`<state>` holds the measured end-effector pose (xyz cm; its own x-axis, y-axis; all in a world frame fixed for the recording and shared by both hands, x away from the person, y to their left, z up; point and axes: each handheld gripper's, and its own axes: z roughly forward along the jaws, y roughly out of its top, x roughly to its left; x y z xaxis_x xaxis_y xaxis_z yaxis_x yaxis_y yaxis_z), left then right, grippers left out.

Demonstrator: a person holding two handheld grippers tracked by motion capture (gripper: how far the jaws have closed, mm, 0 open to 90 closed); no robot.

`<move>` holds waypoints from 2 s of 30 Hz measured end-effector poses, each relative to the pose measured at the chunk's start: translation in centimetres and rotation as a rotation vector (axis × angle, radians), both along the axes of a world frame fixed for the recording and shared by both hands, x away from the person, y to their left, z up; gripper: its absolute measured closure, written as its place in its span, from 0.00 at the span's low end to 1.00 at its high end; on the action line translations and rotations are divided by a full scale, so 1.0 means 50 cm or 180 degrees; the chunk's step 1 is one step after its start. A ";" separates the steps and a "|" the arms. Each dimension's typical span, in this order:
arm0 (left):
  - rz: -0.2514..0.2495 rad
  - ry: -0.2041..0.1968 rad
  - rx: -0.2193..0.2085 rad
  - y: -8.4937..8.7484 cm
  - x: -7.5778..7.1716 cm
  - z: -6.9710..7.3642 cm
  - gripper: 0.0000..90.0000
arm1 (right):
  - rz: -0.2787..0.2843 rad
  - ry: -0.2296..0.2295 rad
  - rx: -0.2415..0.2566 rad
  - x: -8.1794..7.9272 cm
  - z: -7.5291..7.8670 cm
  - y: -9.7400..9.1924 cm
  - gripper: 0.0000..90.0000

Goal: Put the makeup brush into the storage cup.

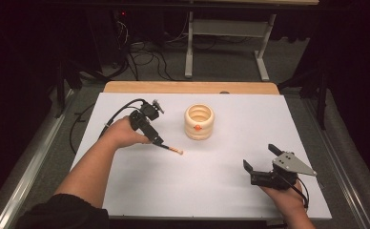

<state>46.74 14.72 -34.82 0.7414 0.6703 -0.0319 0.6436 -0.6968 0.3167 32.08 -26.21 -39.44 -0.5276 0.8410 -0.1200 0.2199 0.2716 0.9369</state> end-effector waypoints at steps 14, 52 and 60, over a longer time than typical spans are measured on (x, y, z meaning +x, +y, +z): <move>-0.0115 0.0056 -0.0041 -0.027 0.007 -0.036 0.11 | 0.0008 0.0004 0.0019 0.000 0.000 0.000 0.01; -0.0071 0.0186 0.0118 -0.014 0.027 -0.106 0.28 | 0.0027 0.0020 0.0021 0.001 -0.002 0.000 0.01; -0.0094 0.0214 0.0147 -0.011 0.029 -0.109 0.32 | 0.0025 0.0031 0.0042 0.000 -0.002 0.000 0.01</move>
